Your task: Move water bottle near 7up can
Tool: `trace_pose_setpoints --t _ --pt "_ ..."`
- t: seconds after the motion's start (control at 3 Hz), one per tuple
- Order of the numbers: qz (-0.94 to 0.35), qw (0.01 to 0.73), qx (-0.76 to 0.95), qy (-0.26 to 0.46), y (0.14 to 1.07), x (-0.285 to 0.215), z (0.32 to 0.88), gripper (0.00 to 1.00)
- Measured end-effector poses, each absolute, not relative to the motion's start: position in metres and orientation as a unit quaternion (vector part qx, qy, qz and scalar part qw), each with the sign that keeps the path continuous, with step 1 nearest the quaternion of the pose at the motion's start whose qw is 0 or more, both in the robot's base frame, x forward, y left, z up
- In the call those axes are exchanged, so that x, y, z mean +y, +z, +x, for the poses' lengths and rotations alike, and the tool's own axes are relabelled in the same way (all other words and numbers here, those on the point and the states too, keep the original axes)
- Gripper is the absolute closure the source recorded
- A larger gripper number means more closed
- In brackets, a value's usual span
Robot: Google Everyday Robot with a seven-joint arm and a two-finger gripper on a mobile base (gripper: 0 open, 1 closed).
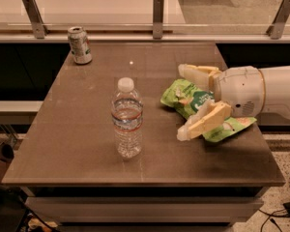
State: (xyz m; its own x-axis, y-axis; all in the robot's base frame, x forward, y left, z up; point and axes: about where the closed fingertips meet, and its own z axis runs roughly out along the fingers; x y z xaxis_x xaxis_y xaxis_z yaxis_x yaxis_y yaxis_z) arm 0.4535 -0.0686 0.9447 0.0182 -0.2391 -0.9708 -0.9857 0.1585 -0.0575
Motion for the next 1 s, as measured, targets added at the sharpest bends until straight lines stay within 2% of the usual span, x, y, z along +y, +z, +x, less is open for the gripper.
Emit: trace_pose_setpoints --t 0.67,1.0 --pt "-0.504 0.487 0.562 0.439 0.923 -0.036 0.461 0.00" --pt "-0.513 0.496 0.542 0.444 0.919 -0.019 0.461 0.00"
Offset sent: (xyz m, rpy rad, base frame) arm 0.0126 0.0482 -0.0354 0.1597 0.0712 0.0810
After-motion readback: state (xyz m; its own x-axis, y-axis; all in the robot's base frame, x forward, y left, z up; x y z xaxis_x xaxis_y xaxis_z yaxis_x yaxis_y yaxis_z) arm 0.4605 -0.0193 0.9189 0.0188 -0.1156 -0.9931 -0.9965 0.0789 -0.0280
